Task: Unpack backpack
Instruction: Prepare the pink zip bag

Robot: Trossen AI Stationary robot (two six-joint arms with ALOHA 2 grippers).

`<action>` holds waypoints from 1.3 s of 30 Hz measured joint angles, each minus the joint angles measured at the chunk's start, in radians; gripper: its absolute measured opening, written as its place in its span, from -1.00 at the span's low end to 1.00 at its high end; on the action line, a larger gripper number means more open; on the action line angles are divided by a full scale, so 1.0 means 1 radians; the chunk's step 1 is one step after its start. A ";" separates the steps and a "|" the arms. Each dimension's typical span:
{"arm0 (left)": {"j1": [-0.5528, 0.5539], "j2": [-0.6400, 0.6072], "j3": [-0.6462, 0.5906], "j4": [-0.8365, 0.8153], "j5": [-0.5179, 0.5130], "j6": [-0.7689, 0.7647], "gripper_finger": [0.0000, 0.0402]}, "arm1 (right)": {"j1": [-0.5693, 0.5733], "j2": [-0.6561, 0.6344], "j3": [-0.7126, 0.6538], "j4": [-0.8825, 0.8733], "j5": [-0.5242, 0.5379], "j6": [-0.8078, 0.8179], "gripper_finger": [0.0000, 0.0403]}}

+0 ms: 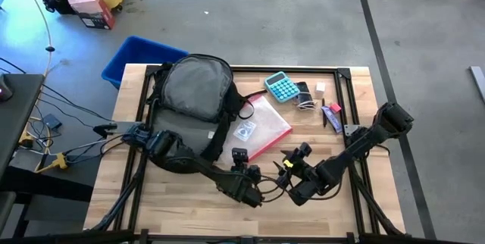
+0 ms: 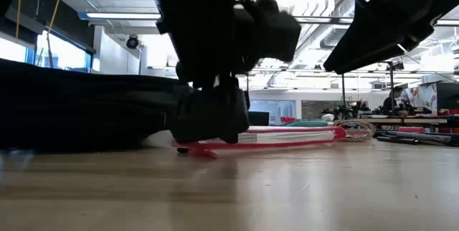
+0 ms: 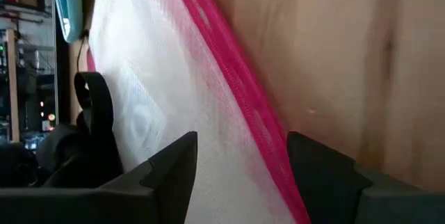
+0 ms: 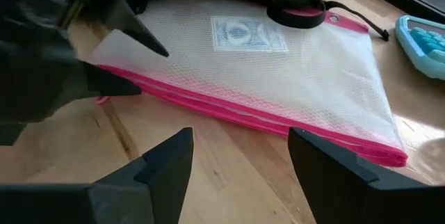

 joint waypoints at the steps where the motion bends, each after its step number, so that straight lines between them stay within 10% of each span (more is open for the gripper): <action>1: 0.001 0.000 0.000 0.001 0.004 -0.003 -0.01 | 0.000 0.000 0.000 0.000 0.000 0.000 0.10; 11: 0.021 0.000 0.000 -0.133 -0.091 -0.114 -0.17 | -0.003 0.000 0.000 0.004 -0.003 0.001 0.10; 20: 0.044 0.000 0.000 -0.198 -0.107 -0.132 -0.95 | -0.002 0.000 0.000 0.017 -0.004 -0.001 0.10; 39: -0.104 -0.004 0.108 -0.142 -0.082 -0.130 -1.00 | -0.001 0.000 0.000 0.034 -0.056 -0.023 0.10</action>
